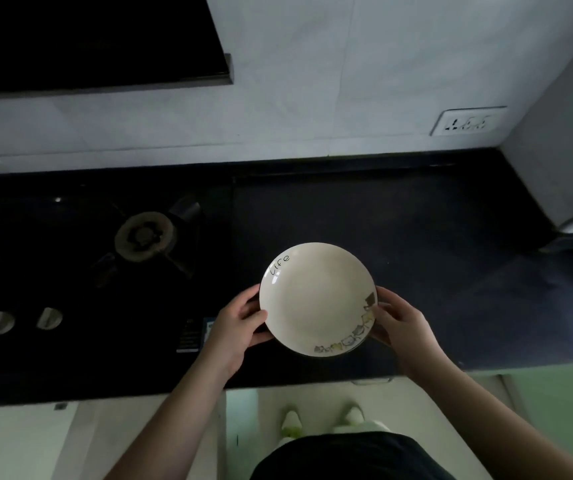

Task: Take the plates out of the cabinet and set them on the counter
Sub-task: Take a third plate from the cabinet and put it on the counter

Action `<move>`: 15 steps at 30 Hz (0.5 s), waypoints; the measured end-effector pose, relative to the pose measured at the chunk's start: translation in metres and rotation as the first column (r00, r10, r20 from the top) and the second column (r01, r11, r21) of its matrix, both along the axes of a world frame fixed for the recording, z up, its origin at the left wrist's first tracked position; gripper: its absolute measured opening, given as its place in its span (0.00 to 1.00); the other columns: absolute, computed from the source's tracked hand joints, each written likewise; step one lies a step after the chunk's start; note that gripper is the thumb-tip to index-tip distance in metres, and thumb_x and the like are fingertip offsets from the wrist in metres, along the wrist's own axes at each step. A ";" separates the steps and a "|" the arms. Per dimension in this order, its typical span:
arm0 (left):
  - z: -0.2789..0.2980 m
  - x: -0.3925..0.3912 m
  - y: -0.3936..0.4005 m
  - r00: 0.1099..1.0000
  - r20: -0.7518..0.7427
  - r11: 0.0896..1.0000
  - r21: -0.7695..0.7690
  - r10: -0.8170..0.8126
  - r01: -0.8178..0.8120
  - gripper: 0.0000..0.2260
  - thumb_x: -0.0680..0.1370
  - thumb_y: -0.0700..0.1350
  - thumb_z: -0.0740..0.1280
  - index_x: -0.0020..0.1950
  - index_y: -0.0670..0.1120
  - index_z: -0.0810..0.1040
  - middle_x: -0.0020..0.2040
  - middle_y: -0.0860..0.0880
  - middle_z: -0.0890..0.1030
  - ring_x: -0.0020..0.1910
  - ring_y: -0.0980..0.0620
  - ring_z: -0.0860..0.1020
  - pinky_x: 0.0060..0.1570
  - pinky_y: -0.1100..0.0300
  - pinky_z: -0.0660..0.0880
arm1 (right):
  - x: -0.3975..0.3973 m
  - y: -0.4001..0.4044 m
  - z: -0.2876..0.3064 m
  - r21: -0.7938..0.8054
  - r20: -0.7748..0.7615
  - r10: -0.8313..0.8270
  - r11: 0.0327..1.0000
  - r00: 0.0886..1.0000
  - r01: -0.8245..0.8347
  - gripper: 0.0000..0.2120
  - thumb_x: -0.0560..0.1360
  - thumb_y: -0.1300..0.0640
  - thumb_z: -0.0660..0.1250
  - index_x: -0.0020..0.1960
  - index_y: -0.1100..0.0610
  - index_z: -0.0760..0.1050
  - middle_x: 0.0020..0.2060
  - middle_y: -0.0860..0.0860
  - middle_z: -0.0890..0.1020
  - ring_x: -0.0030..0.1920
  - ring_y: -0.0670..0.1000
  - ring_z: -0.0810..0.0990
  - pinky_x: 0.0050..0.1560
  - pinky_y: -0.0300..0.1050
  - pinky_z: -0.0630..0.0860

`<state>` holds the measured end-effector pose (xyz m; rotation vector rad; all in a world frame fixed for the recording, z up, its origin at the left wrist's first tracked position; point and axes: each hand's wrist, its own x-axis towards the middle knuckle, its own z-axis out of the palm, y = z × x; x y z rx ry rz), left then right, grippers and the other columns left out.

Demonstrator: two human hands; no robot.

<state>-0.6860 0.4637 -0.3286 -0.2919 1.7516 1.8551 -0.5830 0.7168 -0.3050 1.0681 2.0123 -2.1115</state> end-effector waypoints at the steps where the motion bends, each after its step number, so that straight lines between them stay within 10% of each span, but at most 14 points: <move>1: -0.003 -0.006 0.003 1.000 0.002 1.000 -0.004 0.004 -0.004 0.23 0.78 0.33 0.65 0.70 0.51 0.73 0.59 0.48 0.81 0.55 0.52 0.82 0.42 0.54 0.82 | -0.009 0.003 -0.004 -0.003 0.004 -0.011 1.000 1.000 0.011 0.15 0.77 0.62 0.66 0.62 0.48 0.77 0.46 0.50 0.86 0.47 0.49 0.85 0.42 0.42 0.82; 15: -0.044 -0.065 0.032 0.992 0.052 0.983 -0.149 0.116 -0.107 0.24 0.78 0.33 0.66 0.68 0.55 0.74 0.57 0.53 0.79 0.54 0.52 0.81 0.40 0.57 0.82 | -0.095 0.032 -0.059 0.003 0.048 0.092 0.996 0.995 -0.092 0.15 0.78 0.61 0.65 0.60 0.46 0.78 0.47 0.47 0.85 0.47 0.47 0.85 0.43 0.41 0.82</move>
